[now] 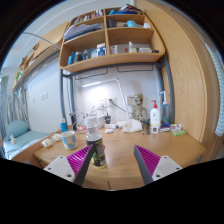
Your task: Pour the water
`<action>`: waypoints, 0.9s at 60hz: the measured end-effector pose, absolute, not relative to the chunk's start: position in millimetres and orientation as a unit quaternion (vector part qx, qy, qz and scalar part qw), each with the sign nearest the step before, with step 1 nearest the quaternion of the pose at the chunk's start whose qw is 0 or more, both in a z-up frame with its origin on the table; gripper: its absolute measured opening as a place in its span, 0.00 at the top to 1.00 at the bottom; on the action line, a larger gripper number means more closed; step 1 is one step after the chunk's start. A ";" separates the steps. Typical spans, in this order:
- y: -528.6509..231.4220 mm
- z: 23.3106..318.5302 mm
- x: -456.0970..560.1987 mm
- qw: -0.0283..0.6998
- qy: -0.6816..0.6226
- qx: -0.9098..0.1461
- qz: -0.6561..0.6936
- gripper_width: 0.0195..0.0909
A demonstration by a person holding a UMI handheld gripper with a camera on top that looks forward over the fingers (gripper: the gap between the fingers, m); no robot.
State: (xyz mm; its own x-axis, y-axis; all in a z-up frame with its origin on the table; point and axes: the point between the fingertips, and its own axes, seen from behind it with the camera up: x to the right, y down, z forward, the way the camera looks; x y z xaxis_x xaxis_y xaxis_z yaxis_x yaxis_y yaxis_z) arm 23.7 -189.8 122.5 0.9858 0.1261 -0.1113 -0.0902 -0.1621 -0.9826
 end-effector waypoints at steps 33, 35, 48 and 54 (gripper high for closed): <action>-94.4 92.2 -55.2 0.674 -0.036 -0.737 0.039 0.20; -90.9 91.5 -53.2 0.675 -0.030 -0.736 0.037 0.24; -78.3 84.1 -50.7 0.677 -0.015 -0.735 0.034 0.65; -79.2 85.2 -50.9 0.683 -0.024 -0.730 0.019 0.70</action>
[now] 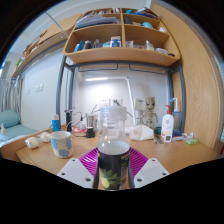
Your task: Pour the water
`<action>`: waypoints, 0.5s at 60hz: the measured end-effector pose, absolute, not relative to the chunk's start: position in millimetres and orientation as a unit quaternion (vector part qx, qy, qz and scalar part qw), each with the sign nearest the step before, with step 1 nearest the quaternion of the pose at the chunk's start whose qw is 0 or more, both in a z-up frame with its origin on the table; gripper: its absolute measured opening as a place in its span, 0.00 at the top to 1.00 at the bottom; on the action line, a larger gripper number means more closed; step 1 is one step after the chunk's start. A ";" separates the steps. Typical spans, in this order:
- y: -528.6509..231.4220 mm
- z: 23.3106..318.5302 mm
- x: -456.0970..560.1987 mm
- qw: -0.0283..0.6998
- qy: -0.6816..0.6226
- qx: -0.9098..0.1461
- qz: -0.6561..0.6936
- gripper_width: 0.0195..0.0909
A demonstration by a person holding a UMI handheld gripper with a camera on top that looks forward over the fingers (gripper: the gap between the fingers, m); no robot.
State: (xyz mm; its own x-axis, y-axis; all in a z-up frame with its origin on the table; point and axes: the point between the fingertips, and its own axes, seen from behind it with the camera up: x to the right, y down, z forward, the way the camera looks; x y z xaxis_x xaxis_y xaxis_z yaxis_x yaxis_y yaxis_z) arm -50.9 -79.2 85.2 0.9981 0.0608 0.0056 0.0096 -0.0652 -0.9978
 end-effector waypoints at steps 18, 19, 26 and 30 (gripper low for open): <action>-77.5 86.6 -47.8 0.691 -0.015 -0.722 0.020 0.87; -77.4 86.4 -48.2 0.691 -0.017 -0.722 0.020 0.87; -74.6 88.9 -49.0 0.684 -0.038 -0.728 0.014 0.87; -68.3 98.4 -50.5 0.681 -0.073 -0.728 -0.011 0.87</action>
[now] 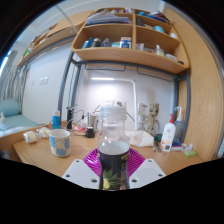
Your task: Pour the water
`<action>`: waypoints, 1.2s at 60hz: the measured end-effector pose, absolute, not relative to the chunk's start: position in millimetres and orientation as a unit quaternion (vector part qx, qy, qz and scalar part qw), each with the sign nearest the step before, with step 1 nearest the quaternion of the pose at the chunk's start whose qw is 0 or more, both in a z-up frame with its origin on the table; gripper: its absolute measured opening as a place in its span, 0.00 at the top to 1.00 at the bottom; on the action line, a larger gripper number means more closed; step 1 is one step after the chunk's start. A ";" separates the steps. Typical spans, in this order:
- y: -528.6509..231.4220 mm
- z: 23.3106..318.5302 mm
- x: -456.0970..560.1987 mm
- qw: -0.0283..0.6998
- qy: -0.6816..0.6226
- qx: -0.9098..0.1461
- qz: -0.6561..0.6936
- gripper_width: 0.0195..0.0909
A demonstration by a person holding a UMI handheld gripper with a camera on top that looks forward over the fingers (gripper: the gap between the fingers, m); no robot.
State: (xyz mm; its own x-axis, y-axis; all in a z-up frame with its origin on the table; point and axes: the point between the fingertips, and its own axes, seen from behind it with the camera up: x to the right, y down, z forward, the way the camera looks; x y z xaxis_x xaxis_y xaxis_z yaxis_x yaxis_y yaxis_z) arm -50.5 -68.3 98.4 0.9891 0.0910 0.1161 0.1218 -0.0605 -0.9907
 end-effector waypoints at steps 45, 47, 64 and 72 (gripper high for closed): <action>63.9 154.6 -172.9 0.453 -0.649 -0.295 -0.535 0.86; 64.1 157.3 -178.3 0.446 -0.654 -0.275 -0.546 0.86; 63.6 157.8 -198.4 0.397 -0.672 -0.183 -0.597 0.85; 61.9 158.5 -197.5 0.418 -0.664 -0.211 -0.582 0.85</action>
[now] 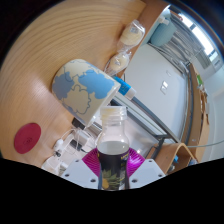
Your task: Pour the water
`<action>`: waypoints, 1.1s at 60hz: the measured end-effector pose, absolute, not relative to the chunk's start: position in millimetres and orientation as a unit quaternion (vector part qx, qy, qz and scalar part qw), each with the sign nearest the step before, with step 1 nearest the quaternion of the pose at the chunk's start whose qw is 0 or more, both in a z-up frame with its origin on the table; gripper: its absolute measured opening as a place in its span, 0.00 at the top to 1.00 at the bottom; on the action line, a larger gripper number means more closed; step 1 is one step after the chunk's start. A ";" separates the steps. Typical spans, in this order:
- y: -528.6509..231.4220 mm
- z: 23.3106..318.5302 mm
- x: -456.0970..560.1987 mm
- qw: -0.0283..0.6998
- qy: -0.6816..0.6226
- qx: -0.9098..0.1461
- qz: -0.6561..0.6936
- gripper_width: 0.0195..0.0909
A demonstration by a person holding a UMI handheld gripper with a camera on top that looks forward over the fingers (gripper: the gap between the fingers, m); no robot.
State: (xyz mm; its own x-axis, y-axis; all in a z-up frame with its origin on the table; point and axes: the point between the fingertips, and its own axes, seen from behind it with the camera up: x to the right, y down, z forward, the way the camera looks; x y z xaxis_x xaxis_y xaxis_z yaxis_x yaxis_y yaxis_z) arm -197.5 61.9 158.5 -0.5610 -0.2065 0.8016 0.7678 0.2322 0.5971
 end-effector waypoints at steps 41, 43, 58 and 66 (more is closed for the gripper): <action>34.3 109.5 -129.2 0.634 -0.198 -0.741 0.098 0.82; 37.0 107.9 -128.0 0.636 -0.182 -0.741 0.115 0.83; 45.2 89.4 -133.8 0.626 -0.141 -0.750 0.161 0.83; 45.1 83.0 -132.4 0.636 -0.149 -0.744 0.144 0.81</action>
